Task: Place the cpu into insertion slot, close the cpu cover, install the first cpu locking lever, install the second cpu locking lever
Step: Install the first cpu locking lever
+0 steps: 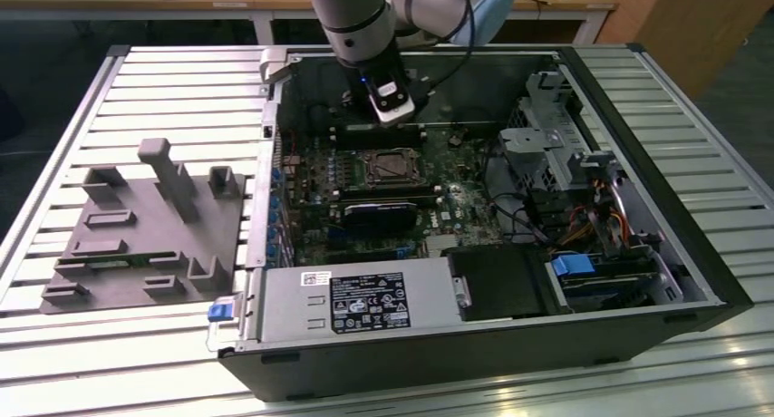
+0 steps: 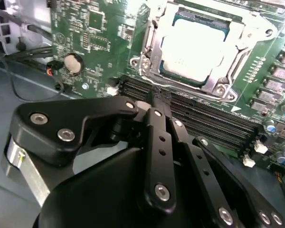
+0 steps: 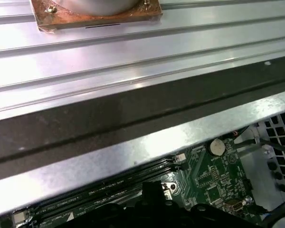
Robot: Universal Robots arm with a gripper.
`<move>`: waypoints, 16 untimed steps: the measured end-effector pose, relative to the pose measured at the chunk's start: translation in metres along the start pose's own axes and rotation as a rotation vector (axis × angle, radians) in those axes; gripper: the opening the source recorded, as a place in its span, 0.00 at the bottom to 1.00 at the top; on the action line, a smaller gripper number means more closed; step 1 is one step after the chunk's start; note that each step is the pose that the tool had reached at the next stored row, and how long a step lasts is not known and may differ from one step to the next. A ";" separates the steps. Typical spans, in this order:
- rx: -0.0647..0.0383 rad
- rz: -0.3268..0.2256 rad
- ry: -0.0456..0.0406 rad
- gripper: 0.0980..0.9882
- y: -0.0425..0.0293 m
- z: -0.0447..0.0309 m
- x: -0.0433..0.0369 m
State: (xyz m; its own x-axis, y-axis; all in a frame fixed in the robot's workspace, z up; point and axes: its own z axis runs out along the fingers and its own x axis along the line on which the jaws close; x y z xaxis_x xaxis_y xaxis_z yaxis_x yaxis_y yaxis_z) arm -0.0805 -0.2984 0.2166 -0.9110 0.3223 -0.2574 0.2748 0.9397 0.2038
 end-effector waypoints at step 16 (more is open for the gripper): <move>0.072 0.007 0.0756 0.00 -0.0062 0.0013 -0.0066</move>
State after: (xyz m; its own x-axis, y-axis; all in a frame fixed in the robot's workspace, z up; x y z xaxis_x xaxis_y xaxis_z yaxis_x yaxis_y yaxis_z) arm -0.0758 -0.3062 0.2158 -0.9288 0.3218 -0.1837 0.3000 0.9441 0.1366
